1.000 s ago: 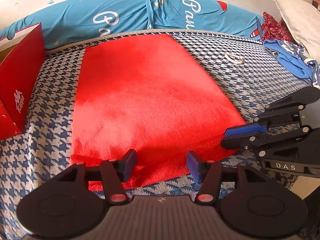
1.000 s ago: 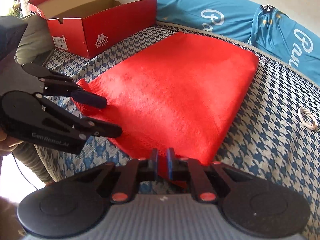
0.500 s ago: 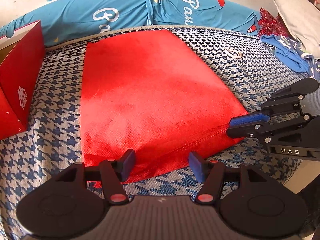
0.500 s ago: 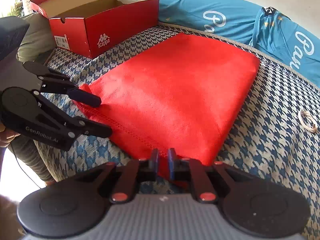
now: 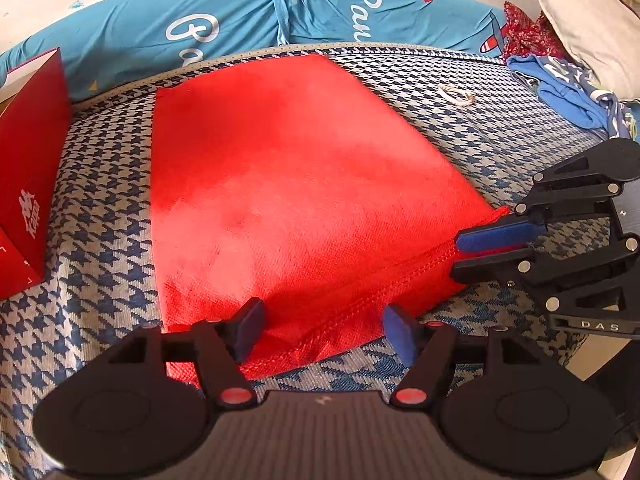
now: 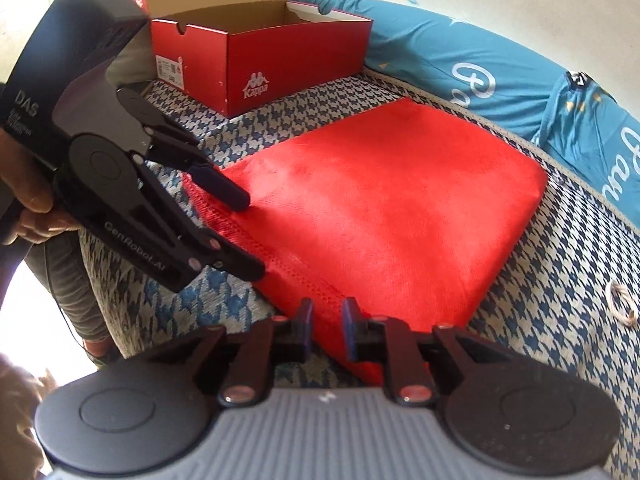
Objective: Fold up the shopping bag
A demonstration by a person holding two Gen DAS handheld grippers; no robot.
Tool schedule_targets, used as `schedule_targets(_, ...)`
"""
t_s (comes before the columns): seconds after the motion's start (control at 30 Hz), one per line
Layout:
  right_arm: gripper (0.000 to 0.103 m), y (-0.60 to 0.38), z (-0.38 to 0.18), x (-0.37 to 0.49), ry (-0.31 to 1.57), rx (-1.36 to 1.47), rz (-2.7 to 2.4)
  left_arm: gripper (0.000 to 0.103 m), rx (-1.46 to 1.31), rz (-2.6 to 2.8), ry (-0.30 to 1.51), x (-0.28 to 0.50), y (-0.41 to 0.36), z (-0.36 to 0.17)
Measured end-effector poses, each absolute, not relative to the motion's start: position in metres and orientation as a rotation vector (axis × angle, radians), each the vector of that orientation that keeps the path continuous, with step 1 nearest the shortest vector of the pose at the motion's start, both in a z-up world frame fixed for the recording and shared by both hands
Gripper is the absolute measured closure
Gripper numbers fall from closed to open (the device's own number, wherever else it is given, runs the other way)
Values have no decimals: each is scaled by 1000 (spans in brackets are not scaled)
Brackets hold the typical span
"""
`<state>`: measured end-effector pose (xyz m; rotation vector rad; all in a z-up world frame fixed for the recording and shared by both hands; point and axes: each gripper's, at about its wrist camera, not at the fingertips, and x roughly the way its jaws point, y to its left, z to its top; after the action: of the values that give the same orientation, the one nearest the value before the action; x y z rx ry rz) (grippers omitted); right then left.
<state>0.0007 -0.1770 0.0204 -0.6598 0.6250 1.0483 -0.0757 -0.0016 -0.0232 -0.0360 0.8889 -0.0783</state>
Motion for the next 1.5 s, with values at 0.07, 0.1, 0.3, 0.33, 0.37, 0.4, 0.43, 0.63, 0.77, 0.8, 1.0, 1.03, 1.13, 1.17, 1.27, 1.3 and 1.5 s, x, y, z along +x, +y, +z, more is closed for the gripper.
schedule_targets(0.07,85,-174,21,0,629,-660,1068,34,-33,-88,894,-74,-1,-23)
schedule_targets(0.1,83,-174,21,-1,627,-661,1075,34,-31,-93,896,-74,0,-23)
schedule_targets(0.3,75,-164,15,-12,566,-755,1109,31,-20,-122,910,-70,2,-23)
schedule_targets(0.33,75,-162,13,-14,547,-782,1112,31,-19,-128,915,-69,3,-23)
schedule_targets(0.37,75,-160,11,-17,526,-811,1114,31,-18,-134,920,-68,3,-22)
schedule_targets(0.4,75,-159,9,-20,505,-839,1117,30,-19,-147,930,-63,6,-22)
schedule_targets(0.43,75,-157,8,-20,499,-849,1117,30,-19,-156,937,-62,8,-21)
schedule_targets(0.63,76,-150,3,-19,502,-861,1119,29,-16,-208,974,-54,14,-20)
schedule_targets(0.77,78,-147,1,-15,519,-850,1121,30,18,-233,942,-60,16,-13)
schedule_targets(0.8,78,-148,2,-12,543,-823,1122,31,29,-238,930,-62,16,-11)
schedule_targets(1.0,78,-154,8,7,647,-713,1147,36,96,-274,860,-75,19,3)
schedule_targets(1.03,78,-154,9,10,662,-699,1151,36,126,-297,845,-78,16,7)
schedule_targets(1.13,79,-156,12,18,707,-652,1157,37,208,-367,816,-90,8,15)
schedule_targets(1.17,79,-156,12,21,722,-637,1159,38,241,-382,823,-93,4,13)
schedule_targets(1.27,79,-157,15,30,766,-588,1163,42,341,-426,844,-100,-6,5)
schedule_targets(1.3,79,-157,16,33,781,-568,1164,45,374,-440,851,-103,-9,2)
schedule_targets(1.5,80,-161,18,48,833,-489,1175,64,383,-415,881,-92,-6,-6)
